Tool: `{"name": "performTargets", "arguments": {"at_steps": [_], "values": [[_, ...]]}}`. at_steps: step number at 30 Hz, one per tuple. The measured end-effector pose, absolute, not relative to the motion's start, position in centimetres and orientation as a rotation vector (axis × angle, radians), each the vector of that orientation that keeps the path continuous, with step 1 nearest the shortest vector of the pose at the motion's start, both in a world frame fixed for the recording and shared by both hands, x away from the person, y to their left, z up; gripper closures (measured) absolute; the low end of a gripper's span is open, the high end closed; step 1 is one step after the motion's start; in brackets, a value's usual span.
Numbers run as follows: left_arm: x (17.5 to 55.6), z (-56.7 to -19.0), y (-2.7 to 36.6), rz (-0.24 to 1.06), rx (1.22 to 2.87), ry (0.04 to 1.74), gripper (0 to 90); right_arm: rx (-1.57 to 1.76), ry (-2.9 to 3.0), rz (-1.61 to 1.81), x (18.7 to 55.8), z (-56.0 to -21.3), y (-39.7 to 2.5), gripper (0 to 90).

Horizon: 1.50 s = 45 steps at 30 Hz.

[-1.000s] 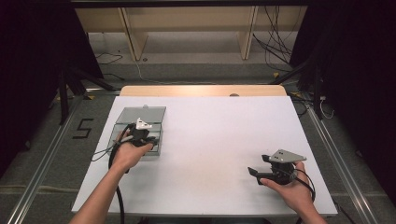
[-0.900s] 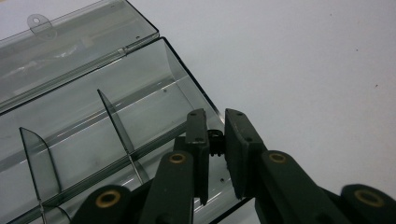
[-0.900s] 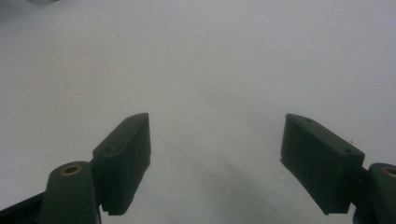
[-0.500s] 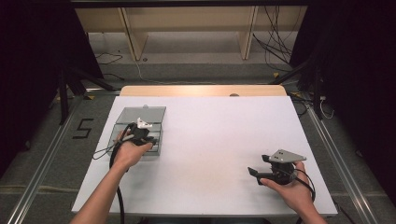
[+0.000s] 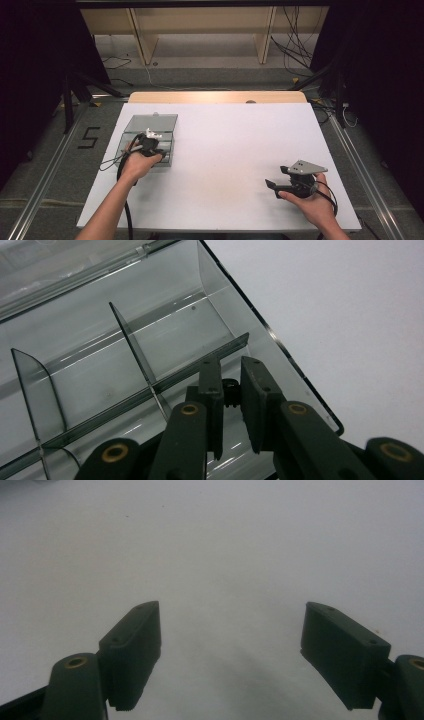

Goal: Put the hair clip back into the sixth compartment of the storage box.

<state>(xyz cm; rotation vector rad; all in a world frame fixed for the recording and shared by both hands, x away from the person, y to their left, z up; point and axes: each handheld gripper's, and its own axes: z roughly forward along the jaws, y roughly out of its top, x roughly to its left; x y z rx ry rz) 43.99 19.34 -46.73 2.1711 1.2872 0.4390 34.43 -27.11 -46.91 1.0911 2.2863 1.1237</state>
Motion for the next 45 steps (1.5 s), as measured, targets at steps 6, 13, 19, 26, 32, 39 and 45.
{"name": "performTargets", "arguments": {"at_steps": [6,13,19,26,32,39,45], "values": [[44.06,-47.10,19.26,0.426,2.185,1.290,78.9,1.091,2.286,1.122,34.43,-46.91,-27.11,25.0],[44.07,-47.35,19.27,0.422,2.190,1.290,78.4,1.090,2.285,1.124,34.43,-46.89,-27.13,25.0],[44.09,-47.48,19.28,0.425,2.192,1.283,78.0,1.091,2.285,1.123,34.42,-46.87,-27.15,25.0],[44.07,-47.47,19.24,0.431,2.193,1.281,77.6,1.091,2.285,1.124,34.42,-46.86,-27.13,25.0],[44.06,-47.43,19.29,0.440,2.184,1.286,76.2,1.090,2.285,1.124,34.43,-46.87,-27.15,25.0],[43.98,-47.18,19.29,0.453,2.172,1.280,74.4,1.089,2.285,1.124,34.43,-46.85,-27.15,25.0],[43.77,-46.65,19.53,0.473,2.142,1.283,71.4,1.088,2.284,1.125,34.44,-46.84,-27.19,25.0]]}}
